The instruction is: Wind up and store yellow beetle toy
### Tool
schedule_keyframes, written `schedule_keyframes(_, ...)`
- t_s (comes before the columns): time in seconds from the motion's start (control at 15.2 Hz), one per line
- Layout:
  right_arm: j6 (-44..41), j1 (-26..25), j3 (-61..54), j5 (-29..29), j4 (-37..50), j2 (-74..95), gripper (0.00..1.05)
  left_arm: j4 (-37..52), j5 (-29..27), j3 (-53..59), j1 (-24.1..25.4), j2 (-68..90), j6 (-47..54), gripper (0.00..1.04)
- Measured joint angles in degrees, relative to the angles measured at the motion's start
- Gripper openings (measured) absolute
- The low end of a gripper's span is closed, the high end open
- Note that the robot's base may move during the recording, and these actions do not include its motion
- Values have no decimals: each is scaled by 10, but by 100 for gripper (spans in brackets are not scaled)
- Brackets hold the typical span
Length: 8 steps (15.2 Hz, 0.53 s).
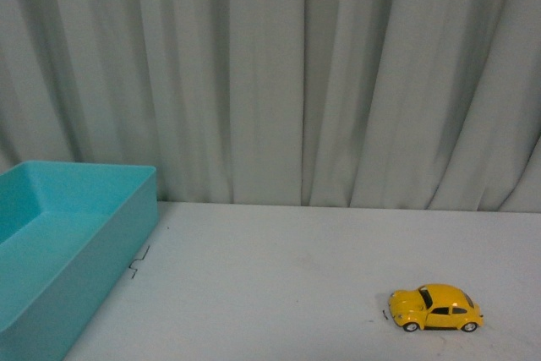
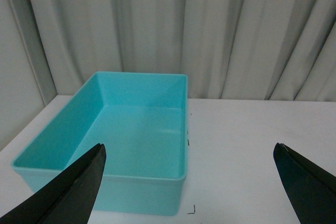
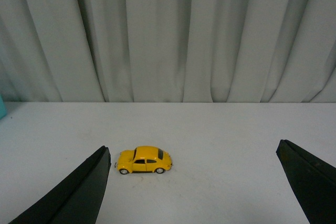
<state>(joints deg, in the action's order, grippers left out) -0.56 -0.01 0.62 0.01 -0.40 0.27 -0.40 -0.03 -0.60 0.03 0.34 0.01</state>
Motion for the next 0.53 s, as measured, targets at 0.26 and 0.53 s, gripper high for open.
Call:
schedule_keyframes(0.26, 0, 0, 0, 0, 2, -1, 98, 2, 0, 0, 0, 0, 0, 98)
schedule_keyframes(0.53, 0, 0, 0, 0, 2, -1, 98, 2, 0, 0, 0, 0, 0, 98)
